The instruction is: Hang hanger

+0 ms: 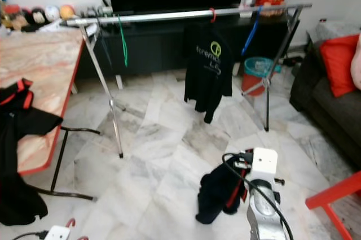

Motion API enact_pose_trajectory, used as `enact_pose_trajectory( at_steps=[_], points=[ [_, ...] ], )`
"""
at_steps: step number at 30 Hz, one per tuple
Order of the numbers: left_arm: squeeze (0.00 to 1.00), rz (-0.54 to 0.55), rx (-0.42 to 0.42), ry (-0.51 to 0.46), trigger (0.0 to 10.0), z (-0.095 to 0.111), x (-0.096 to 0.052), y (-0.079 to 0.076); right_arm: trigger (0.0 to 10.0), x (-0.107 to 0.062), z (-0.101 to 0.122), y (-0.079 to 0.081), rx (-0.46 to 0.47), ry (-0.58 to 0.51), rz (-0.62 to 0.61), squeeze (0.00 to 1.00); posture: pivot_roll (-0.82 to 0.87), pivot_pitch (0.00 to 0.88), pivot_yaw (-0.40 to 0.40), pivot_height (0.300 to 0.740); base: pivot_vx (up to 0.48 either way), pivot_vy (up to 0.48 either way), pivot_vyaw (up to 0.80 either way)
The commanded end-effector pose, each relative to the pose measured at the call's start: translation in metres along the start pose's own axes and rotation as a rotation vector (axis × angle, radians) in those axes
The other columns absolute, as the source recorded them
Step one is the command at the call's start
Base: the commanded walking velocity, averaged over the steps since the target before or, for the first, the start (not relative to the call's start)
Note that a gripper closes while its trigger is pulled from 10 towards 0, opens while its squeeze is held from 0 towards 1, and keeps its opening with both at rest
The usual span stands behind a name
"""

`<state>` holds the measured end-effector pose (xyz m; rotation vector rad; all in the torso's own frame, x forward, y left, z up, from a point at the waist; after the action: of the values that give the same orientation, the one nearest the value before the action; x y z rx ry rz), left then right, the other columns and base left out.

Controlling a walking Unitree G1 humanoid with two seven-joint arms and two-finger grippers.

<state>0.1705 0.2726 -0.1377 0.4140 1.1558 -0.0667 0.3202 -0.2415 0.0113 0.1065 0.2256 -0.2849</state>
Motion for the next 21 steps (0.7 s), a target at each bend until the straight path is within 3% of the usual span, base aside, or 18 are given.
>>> enact_pose_trajectory(
  at_steps=[1,21],
  points=[
    [0.00,-0.015,0.010,0.016,10.0,-0.0034,0.0002,-0.0045,10.0,0.0037,0.0144,0.0012,0.000,-0.042,0.008,0.00,-0.17,0.000,0.006,0.732,-0.270,0.000,0.00],
    [0.00,-0.017,0.013,0.015,10.0,-0.0028,0.0002,-0.0041,10.0,0.0038,0.0150,0.0031,0.001,-0.038,0.014,0.00,-0.17,0.000,0.007,0.732,-0.275,0.000,0.00]
  ],
)
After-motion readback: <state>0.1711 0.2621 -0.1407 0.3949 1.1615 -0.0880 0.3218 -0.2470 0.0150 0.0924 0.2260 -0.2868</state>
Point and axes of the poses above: a point about 5 cm out from each wrist's last joint towards the gripper, its own x axis pointing out of the wrist towards the gripper, its own z axis along the axis of the wrist's last joint, y = z × x, the point moved 6 cm from there along x, pointing out of the wrist towards the gripper, and after that the axes turned 10 degrees about x, right-handed, at the moved point
